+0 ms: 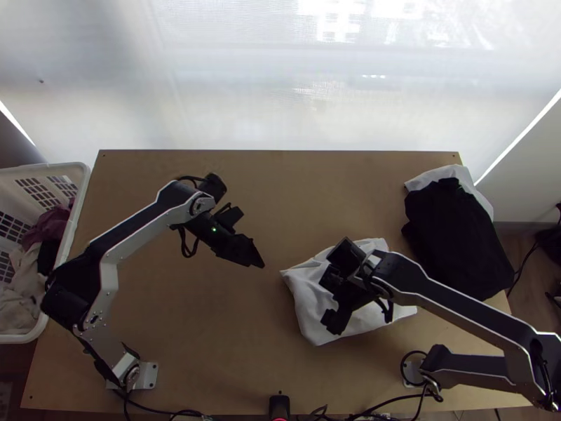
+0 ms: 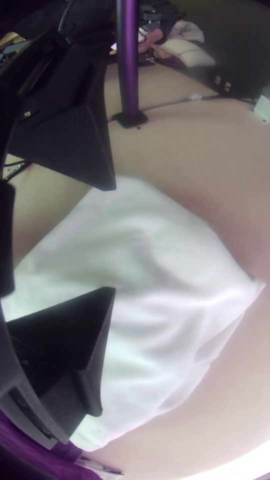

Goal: Fold the t-shirt

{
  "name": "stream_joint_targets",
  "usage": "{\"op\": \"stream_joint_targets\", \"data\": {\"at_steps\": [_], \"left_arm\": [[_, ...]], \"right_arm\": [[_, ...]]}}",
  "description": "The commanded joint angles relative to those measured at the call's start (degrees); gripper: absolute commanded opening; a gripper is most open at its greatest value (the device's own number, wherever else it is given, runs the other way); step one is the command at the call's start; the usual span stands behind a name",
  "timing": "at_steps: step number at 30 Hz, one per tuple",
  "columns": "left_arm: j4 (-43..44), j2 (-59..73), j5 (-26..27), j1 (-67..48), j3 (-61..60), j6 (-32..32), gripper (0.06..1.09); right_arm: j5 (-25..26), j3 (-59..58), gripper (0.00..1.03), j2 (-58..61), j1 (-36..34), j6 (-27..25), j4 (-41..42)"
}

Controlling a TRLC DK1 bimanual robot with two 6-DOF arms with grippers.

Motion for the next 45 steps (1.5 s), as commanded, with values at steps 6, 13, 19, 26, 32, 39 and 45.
{"op": "stream_joint_targets", "data": {"at_steps": [6, 13, 19, 26, 32, 39, 45], "left_arm": [[-0.38, -9.22, -4.10, 6.71, -5.84, 6.21, 1.04], [1.91, -10.28, -7.97, 7.06, -6.01, 6.92, 1.04], [2.96, -11.42, -9.47, 7.68, -5.66, 6.39, 1.04], [3.14, -13.09, -9.82, 7.77, -6.63, 5.86, 1.04], [2.87, -13.97, -9.82, 8.03, -6.98, 5.42, 1.04], [3.23, -14.41, -9.82, 7.94, -7.68, 5.16, 1.04], [4.19, -14.67, -9.82, 7.41, -7.95, 4.54, 1.04]], "right_arm": [[4.32, -1.47, 0.90, -3.67, 9.39, -2.46, -4.14], [12.59, -7.27, 0.90, -3.93, 18.10, -4.31, -1.59], [24.71, -10.53, 0.90, -2.79, 20.03, -5.45, 4.30], [26.38, -10.79, 0.90, -1.91, 23.11, -3.87, 6.14], [15.57, -4.46, 0.90, -2.70, 23.81, -1.94, -0.62], [14.26, -8.42, 0.90, -4.72, 25.65, -1.85, 1.05], [19.09, -12.11, 0.90, -4.98, 27.50, -2.02, 8.08]]}}
